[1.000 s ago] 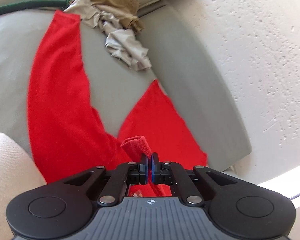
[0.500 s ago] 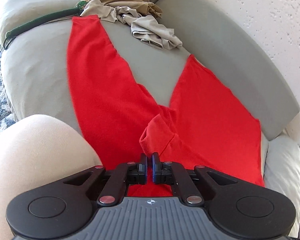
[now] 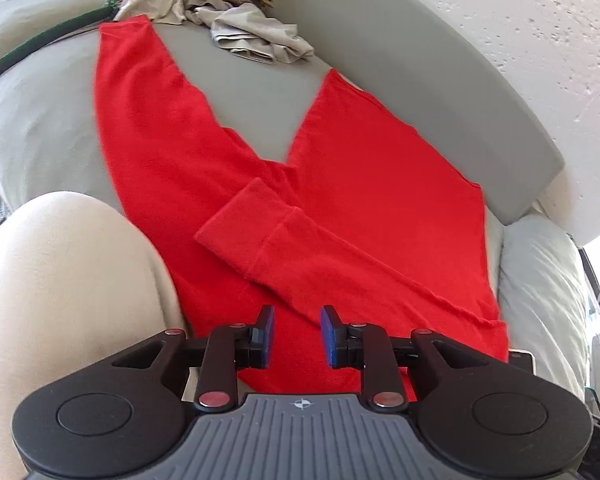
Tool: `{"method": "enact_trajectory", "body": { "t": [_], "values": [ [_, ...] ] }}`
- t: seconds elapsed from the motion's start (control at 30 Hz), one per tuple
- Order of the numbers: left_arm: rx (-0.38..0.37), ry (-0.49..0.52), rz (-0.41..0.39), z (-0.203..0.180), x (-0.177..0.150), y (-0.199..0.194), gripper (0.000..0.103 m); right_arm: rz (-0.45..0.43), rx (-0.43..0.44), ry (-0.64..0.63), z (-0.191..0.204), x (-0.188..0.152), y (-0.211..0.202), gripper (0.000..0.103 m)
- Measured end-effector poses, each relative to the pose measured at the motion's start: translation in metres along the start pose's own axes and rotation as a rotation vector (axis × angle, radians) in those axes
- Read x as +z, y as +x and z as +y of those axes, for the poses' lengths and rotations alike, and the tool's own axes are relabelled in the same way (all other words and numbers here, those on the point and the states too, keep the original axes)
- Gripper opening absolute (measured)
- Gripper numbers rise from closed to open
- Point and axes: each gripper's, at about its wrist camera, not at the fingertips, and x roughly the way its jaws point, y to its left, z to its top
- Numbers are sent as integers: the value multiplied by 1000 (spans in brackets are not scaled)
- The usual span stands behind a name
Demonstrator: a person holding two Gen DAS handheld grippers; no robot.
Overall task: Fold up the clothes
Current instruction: 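Lay the cuff flat on the shirt body and open the left gripper, then pull both open grippers back over the partly folded red shirt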
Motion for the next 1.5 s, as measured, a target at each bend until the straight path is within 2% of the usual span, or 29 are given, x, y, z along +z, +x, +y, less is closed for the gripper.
{"method": "enact_trajectory", "body": {
  "t": [0.1,0.17,0.2,0.23,0.27,0.37,0.4,0.57,0.6,0.7,0.8,0.87,0.93,1.07,1.1,1.17,1.27,1.37,1.43,1.5],
  "values": [
    [-42,26,11,-9,0,10,22,-6,-9,-35,12,3,16,30],
    [-43,35,21,-12,2,19,22,-18,-33,-74,22,4,28,30],
    [-34,37,21,-12,3,25,22,-40,-52,-101,27,4,30,25],
    [-20,39,17,-12,5,30,22,-80,-82,-135,31,1,30,9],
    [-2,41,9,-12,7,35,22,-119,-116,-165,36,-1,29,1],
    [91,47,21,-7,12,49,19,-150,-182,-182,36,-5,23,1],
    [108,46,25,-6,13,51,13,-137,-192,-180,34,-6,23,1],
    [102,56,33,-2,12,46,17,-104,-221,-164,22,-8,4,4],
    [97,55,34,0,12,45,17,-128,-233,-183,25,-11,-4,10],
    [72,23,36,7,11,46,20,-192,-253,-243,38,-19,-25,10],
    [64,5,37,8,11,49,21,-184,-150,-315,53,-15,-17,13],
    [69,10,38,6,12,50,21,-108,-74,-320,59,-9,6,16],
    [72,15,39,6,12,49,21,-71,-53,-333,64,-9,30,16],
    [73,24,42,6,12,50,23,-40,-130,-351,64,-7,62,14],
    [73,25,43,6,12,50,23,-45,-159,-343,62,-3,65,9],
    [74,27,45,6,13,51,23,-92,-196,-336,60,4,62,7],
    [72,33,43,7,12,52,23,-213,-222,-365,64,10,37,14],
    [72,30,44,7,12,52,23,-200,-143,-360,66,14,25,16],
    [74,27,48,6,12,52,23,-201,-107,-369,68,16,21,24],
    [76,35,51,5,12,51,23,-298,-138,-402,74,21,13,45]
  ]
}}
